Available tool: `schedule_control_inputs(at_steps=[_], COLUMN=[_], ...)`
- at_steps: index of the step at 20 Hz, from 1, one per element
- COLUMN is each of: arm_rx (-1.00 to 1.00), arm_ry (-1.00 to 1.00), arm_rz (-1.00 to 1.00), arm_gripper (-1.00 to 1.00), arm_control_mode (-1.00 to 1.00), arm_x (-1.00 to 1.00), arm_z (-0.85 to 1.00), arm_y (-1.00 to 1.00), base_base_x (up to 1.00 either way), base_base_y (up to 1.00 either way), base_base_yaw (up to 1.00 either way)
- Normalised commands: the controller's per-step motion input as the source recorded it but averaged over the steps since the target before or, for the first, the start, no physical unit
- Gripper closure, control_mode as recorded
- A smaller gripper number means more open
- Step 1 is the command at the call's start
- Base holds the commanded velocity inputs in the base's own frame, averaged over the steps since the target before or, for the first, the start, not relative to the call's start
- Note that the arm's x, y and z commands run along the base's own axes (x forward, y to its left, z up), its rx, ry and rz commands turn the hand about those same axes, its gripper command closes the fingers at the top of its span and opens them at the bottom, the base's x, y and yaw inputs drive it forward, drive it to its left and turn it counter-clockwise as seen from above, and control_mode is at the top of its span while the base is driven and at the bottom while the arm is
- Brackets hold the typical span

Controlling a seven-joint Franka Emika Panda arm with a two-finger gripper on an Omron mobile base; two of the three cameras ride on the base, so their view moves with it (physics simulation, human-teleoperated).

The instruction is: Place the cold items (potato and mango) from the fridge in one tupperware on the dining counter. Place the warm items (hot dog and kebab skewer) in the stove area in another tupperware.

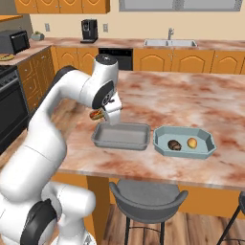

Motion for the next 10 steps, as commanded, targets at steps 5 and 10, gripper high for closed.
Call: schedule_control_inputs(at_steps=[5,10], arm_rx=[0.00,0.00], arm_ry=[0.25,0.16], arm_rz=[0.00,-0.03], arm_gripper=[1.00,1.00], arm_control_mode=[-1.00,-1.00], arm_x=[0.52,0.49], arm_z=[-0.56,-0.63], arm_y=[0.02,0.23], base_base_x=[0.00,0.00], base_base_y=[0.00,0.00], base_base_yaw=[0.00,0.00])
